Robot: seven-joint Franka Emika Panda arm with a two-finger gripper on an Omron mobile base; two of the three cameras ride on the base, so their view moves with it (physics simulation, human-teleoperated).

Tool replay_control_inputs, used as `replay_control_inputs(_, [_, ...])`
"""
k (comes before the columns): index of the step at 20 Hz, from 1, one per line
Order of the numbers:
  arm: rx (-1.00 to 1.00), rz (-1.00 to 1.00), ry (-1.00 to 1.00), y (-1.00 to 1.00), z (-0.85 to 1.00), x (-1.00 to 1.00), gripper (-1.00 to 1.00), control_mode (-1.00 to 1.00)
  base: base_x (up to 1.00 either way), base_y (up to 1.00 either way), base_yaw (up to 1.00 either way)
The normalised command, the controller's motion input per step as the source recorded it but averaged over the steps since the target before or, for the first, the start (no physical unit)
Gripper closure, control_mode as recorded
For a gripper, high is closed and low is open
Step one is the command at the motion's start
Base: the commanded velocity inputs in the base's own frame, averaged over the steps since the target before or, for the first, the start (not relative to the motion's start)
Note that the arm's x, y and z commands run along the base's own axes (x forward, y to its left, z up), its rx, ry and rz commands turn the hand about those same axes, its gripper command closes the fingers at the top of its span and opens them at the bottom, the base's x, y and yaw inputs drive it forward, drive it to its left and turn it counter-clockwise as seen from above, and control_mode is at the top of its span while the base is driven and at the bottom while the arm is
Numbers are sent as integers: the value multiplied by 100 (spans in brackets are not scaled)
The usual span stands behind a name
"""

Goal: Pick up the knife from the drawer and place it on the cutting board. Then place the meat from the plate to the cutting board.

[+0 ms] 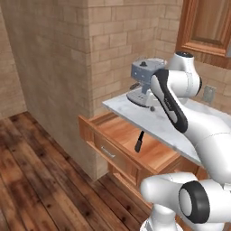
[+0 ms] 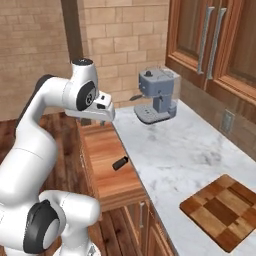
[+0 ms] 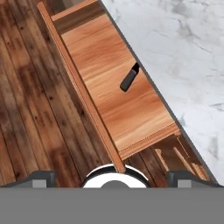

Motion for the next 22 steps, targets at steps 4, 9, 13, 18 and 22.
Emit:
replay_control_inputs(4, [0,0,0,0,0,0,-100,100,-1,-53,23])
replay_control_inputs(9, [0,0,0,0,0,0,-100,100,-24,-49,19])
replay_control_inputs(13, [0,0,0,0,0,0,-100,100,-39,-24,10])
replay_control_inputs(18, [0,0,0,0,0,0,-100,100,-22,-7,5])
replay_control_inputs(22, [0,0,0,0,0,0,-100,100,-3,-2,0])
